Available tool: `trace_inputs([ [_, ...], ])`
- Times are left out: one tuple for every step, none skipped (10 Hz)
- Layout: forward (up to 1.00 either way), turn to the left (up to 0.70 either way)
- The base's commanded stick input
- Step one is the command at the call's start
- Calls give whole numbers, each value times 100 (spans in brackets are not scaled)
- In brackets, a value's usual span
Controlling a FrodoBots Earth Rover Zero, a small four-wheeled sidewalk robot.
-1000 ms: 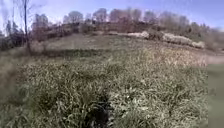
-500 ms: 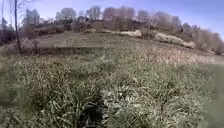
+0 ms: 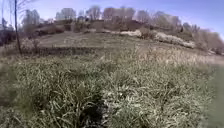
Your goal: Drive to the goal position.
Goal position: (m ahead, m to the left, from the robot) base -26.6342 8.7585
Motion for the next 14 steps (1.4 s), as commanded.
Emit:
trace_inputs([
  [-70,0],
  [-70,0],
  [-70,0],
  [-70,0],
  [-70,0],
  [-70,0],
  [-70,0],
  [-70,0],
  [-70,0],
  [-70,0],
  [-70,0],
  [-70,0],
  [-70,0],
  [-70,0],
])
